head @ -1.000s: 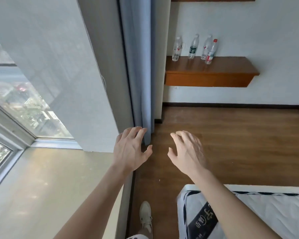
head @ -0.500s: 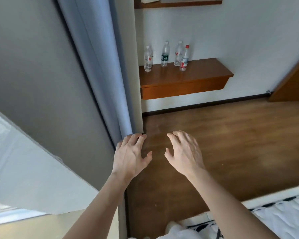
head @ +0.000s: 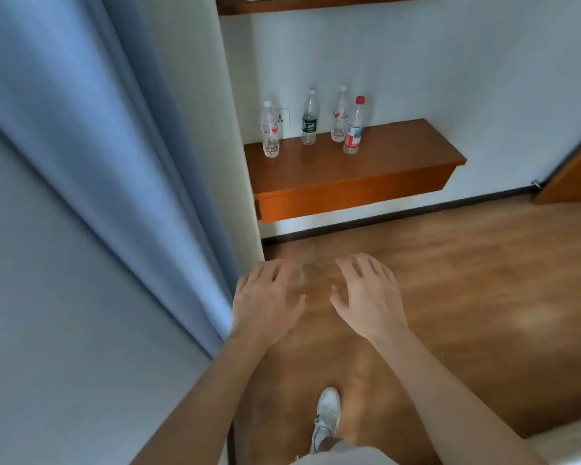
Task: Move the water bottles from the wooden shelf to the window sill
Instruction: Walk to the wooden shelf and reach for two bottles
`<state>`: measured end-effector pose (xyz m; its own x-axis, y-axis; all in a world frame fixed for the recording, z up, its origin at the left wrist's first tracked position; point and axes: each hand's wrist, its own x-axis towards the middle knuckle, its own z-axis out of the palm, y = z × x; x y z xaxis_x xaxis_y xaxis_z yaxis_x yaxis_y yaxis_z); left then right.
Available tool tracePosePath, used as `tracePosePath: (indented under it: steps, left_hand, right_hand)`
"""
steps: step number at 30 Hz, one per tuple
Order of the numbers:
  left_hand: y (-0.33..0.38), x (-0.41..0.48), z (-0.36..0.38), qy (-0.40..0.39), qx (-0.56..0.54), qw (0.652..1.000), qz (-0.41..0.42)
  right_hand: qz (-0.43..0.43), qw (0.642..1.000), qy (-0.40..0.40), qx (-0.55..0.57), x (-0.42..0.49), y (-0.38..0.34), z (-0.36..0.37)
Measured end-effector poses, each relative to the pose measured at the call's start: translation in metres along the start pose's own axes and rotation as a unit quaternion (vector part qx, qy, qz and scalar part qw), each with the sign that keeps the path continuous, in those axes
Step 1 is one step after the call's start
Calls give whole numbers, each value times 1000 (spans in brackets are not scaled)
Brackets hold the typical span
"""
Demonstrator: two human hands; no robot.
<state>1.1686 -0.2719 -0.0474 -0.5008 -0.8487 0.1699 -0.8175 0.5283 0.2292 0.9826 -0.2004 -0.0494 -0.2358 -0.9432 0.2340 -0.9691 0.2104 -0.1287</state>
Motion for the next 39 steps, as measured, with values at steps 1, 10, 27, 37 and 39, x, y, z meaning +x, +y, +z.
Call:
tracePosePath:
  steps: [1, 10, 27, 37, 39]
  left_hand:
    - [2, 20, 4, -8, 0, 1000, -6]
    - [20, 169, 20, -31, -23, 998, -48]
    - [-39, 414, 88, -2, 9, 997, -73]
    - [-93, 537, 115, -9, -9, 994, -109]
    - [-102, 549, 121, -7, -15, 992, -128]
  right_hand:
    - [-4, 1000, -3, 4, 20, 9, 4]
    - [-24, 999, 11, 36, 165, 69, 30]
    - [-46, 998, -20, 23, 417, 133, 108]
    - [-44, 996, -59, 52, 560, 141, 147]
    - [-39, 996, -65, 55, 577, 144, 155]
